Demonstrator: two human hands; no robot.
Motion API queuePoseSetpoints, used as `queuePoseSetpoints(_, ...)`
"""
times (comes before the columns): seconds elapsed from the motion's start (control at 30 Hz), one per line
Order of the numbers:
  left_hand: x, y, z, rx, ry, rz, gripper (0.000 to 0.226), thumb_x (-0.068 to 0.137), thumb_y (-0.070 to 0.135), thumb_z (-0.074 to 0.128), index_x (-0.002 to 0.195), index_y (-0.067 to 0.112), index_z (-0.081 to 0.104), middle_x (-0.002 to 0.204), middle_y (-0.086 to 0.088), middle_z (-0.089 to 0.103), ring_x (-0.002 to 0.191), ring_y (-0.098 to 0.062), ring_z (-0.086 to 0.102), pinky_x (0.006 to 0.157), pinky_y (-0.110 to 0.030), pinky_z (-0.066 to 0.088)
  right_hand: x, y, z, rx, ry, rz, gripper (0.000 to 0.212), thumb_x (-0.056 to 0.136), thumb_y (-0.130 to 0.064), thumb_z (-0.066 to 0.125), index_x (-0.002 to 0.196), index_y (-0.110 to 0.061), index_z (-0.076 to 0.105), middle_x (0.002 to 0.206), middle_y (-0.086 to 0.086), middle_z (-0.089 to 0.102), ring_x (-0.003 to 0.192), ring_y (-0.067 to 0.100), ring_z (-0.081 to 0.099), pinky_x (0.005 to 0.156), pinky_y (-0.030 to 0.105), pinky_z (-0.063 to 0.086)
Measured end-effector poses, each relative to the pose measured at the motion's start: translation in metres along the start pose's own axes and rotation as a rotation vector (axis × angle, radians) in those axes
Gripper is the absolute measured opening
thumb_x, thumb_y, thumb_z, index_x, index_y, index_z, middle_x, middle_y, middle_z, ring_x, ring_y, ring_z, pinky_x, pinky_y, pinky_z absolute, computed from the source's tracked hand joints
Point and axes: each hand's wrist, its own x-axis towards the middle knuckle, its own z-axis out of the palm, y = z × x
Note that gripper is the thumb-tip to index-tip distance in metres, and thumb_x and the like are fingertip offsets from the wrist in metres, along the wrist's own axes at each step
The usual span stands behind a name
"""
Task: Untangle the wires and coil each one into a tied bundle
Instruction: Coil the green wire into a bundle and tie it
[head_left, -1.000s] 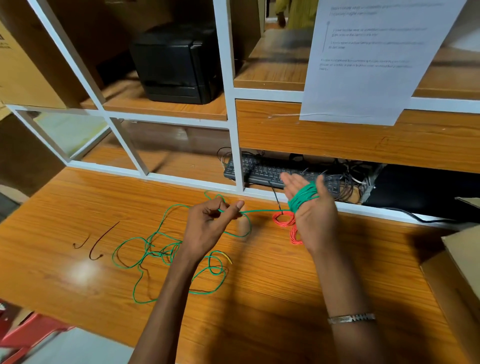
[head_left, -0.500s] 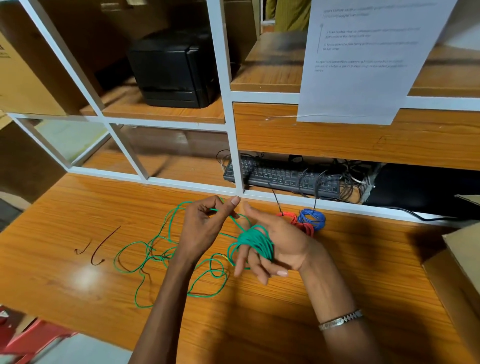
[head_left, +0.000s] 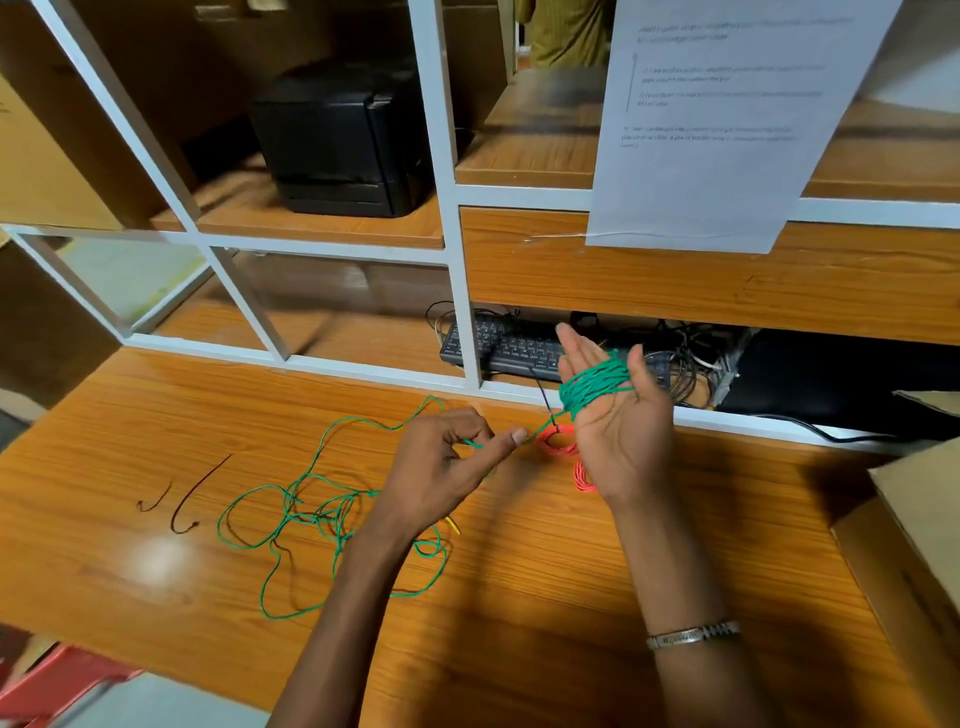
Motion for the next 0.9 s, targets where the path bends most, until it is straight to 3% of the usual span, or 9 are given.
queuePoseSetpoints(0.13,0.006,0.015,0.002,0.044,-0.056,0.06,0.048,0.098,0.035,0.074,0.059,0.012,0.058,0.06,-0.002,0.058,0.061,-0.024,0.058,0.062,-0.044,0.045,-0.002,0.005,-0.005,-0.413,0.078,0.098,0.064,0.11,-0.042,0.032,0.151,0.008,0.032,0.135,0.023,0.063,0.122,0.022,0.066,0.103,0.032,0.048)
queuePoseSetpoints(0.27,0.01,0.027,0.004,-0.009,-0.04,0.077,0.045,0.098,0.036,0.072,0.063,0.012,0.057,0.063,-0.001,0.058,0.065,-0.025,0.059,0.06,-0.042,0.046,-0.015,0.025,0.003,-0.758,0.002,0.457,0.068,0.101,-0.06,0.041,0.13,-0.001,0.059,0.107,0.014,0.074,0.104,0.026,0.071,0.11,0.05,0.047)
queuePoseSetpoints(0.3,0.012,0.029,0.003,0.001,-0.028,0.071,0.046,0.098,0.04,0.072,0.064,0.012,0.057,0.064,-0.001,0.058,0.063,-0.024,0.057,0.059,-0.041,0.046,-0.02,0.028,0.006,-0.787,-0.074,0.527,0.069,0.099,-0.065,0.04,0.124,-0.004,0.063,0.105,0.018,0.073,0.097,0.031,0.072,0.104,0.053,0.051)
queuePoseSetpoints(0.37,0.014,0.026,-0.001,0.012,0.024,0.031,0.047,0.095,0.046,0.072,0.066,0.013,0.057,0.064,-0.002,0.058,0.062,-0.023,0.056,0.058,-0.042,0.045,-0.026,0.033,0.012,-0.817,-0.224,0.61,0.071,0.103,-0.066,0.026,0.119,-0.008,0.064,0.093,0.029,0.069,0.07,0.036,0.069,0.071,0.044,0.06)
queuePoseSetpoints(0.47,0.014,0.015,-0.009,-0.003,0.111,-0.003,0.047,0.089,0.045,0.081,0.063,0.015,0.056,0.061,-0.004,0.057,0.06,-0.026,0.054,0.058,-0.041,0.045,-0.031,0.034,0.021,-0.857,-0.326,0.695,0.085,0.104,-0.065,0.014,0.116,0.002,0.063,0.073,0.03,0.067,0.041,0.028,0.059,0.041,0.028,0.049)
queuePoseSetpoints(0.6,0.008,0.005,-0.006,-0.097,0.133,-0.037,0.047,0.085,0.037,0.086,0.063,0.011,0.053,0.063,-0.009,0.054,0.063,-0.018,0.049,0.063,-0.035,0.043,-0.032,0.033,0.02,-0.835,-0.39,0.8,0.102,0.102,-0.068,0.015,0.094,0.019,0.067,0.061,0.03,0.061,0.029,0.02,0.048,0.029,0.02,0.036)
queuePoseSetpoints(0.73,0.007,0.001,0.0,-0.437,-0.006,-0.193,0.028,0.088,0.022,0.081,0.083,0.01,0.056,0.078,-0.008,0.063,0.078,-0.013,0.056,0.074,-0.029,0.048,-0.034,0.033,0.018,-0.811,-0.367,0.778,0.097,0.103,-0.064,0.023,0.104,0.026,0.061,0.062,0.027,0.061,0.024,0.016,0.04,0.028,0.017,0.032)
queuePoseSetpoints(0.8,0.004,0.002,0.004,-0.558,-0.035,-0.237,0.018,0.092,0.017,0.076,0.095,0.011,0.058,0.085,-0.004,0.065,0.081,-0.013,0.059,0.075,-0.024,0.05,-0.036,0.033,0.02,-0.794,-0.313,0.704,0.079,0.105,-0.057,0.03,0.126,0.013,0.06,0.078,0.035,0.063,0.025,0.017,0.042,0.026,0.018,0.031)
queuePoseSetpoints(0.9,-0.001,0.01,0.017,-0.653,0.011,-0.33,0.015,0.099,0.014,0.068,0.103,0.006,0.056,0.069,-0.007,0.064,0.055,-0.012,0.056,0.053,-0.02,0.046,-0.039,0.029,0.025,-0.767,-0.195,0.638,0.049,0.107,-0.052,0.034,0.141,-0.026,0.056,0.075,0.031,0.067,0.027,0.015,0.046,0.026,0.017,0.031)
